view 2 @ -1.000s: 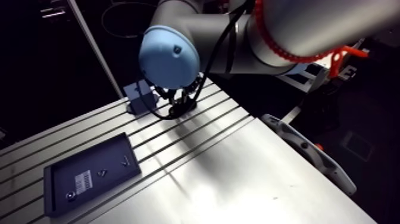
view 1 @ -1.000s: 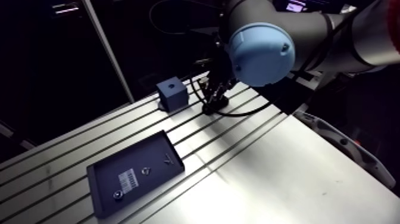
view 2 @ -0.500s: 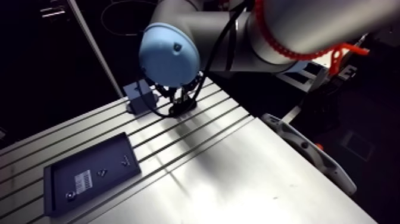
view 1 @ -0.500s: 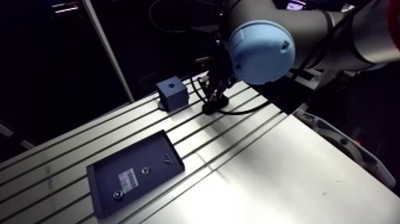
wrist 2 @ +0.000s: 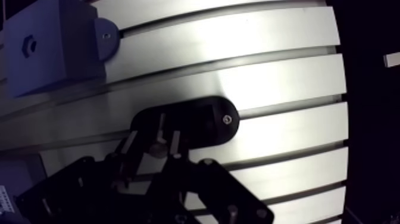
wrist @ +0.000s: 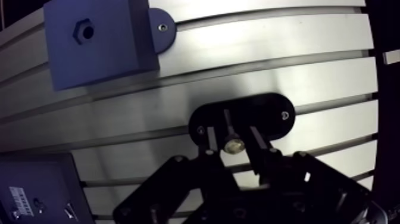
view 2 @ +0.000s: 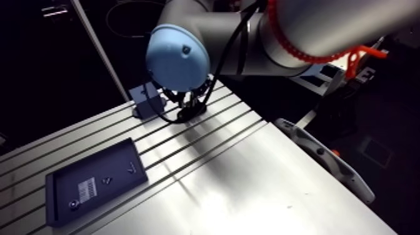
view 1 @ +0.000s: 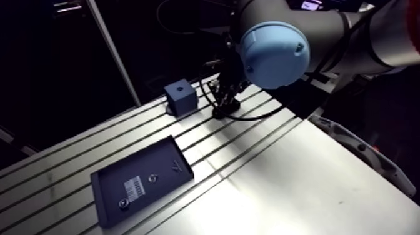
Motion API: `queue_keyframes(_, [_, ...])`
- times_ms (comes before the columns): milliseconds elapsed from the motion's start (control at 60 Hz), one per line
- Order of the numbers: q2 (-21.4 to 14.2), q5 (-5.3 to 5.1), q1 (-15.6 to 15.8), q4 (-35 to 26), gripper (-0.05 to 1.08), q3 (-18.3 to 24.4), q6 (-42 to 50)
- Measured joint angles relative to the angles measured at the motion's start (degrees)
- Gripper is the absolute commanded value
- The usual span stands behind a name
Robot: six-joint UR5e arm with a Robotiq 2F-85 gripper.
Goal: Pick up the M10 bolt and insert it into the hex recess until seated.
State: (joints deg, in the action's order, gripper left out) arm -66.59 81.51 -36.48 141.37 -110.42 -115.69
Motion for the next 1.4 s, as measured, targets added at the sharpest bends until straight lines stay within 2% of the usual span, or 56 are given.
queue_keyframes(1400, [-0.39, 0.21, 0.0, -0.16, 0.66, -0.13, -0.03])
